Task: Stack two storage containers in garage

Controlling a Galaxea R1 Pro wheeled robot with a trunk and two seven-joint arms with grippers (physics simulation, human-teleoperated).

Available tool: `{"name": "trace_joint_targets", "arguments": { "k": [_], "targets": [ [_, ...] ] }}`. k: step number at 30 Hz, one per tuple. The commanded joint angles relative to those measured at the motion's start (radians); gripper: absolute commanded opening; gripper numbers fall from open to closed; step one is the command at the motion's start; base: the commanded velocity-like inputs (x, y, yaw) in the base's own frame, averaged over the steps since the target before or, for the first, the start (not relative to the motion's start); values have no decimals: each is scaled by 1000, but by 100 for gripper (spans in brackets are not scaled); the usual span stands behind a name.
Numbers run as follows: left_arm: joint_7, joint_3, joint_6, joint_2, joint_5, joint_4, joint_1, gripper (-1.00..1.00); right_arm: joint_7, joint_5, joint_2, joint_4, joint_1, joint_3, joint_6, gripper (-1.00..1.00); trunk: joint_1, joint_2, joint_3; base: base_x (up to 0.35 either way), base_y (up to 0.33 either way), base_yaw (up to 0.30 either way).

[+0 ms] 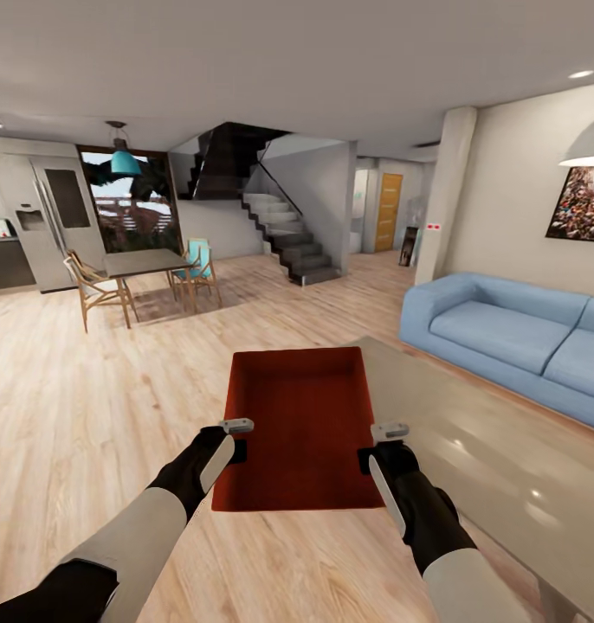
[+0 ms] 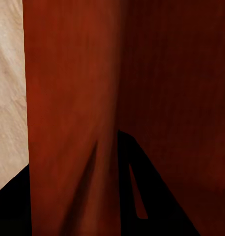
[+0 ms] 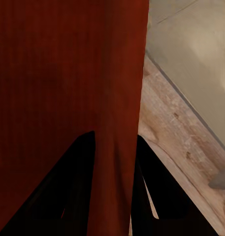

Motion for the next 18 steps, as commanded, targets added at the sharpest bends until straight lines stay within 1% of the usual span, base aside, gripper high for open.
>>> {"name": "trace_joint_targets", "arguments": {
  "k": [1,18],
  "targets": [
    [1,-17,39,3,-13,2,0,-100,10,-55,-1,-42,-1,5,-12,-100,0,0,0,239,234,48],
    [0,-16,41,3,-12,2,0,-100,10,-55,-1,-42,0,5,-12,-100,0,0,0,247,249,6]
  ]
}}
